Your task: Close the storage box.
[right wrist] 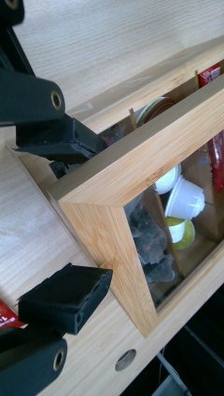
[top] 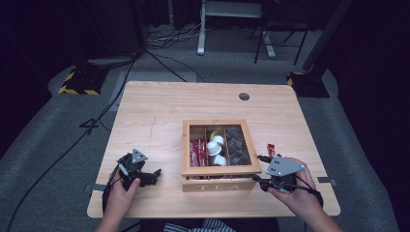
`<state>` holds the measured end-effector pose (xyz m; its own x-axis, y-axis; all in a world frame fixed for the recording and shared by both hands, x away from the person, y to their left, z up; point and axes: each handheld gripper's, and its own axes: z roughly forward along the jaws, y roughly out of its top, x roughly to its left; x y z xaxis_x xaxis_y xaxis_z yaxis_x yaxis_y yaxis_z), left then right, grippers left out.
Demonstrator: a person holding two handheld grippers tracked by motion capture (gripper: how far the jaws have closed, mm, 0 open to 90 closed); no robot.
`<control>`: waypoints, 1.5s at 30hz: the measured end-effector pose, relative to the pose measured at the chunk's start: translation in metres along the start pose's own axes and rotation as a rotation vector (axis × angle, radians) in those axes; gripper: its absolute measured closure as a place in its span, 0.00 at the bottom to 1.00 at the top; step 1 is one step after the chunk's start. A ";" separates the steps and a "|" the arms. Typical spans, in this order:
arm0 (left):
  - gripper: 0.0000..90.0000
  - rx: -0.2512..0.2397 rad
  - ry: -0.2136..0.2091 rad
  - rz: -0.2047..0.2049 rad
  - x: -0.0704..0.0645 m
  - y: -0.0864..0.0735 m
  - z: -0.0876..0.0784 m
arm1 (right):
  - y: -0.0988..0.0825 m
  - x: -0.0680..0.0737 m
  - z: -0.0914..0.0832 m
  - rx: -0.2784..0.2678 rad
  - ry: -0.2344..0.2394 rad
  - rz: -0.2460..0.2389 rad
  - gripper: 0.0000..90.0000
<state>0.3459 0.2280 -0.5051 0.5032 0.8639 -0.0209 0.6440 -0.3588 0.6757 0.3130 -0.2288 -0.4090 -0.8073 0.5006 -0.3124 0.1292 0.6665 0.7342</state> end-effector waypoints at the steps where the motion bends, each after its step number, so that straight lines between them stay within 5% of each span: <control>1: 0.06 0.000 0.000 0.000 0.000 0.000 0.000 | -0.001 0.000 0.000 0.003 0.001 0.002 0.42; 17: 0.06 0.000 0.000 0.000 0.000 0.000 0.000 | -0.009 0.005 0.005 0.051 0.023 0.033 0.42; 36: 0.06 -0.001 0.002 0.003 0.000 0.000 0.000 | -0.016 0.005 0.011 0.126 0.105 0.082 0.43; 45: 0.06 -0.003 0.000 0.000 0.000 0.000 0.000 | -0.011 0.002 0.007 0.082 0.150 0.137 0.37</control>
<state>0.3458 0.2279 -0.5054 0.5030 0.8641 -0.0210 0.6422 -0.3574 0.6781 0.3140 -0.2313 -0.4212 -0.8548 0.5060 -0.1155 0.2850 0.6437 0.7102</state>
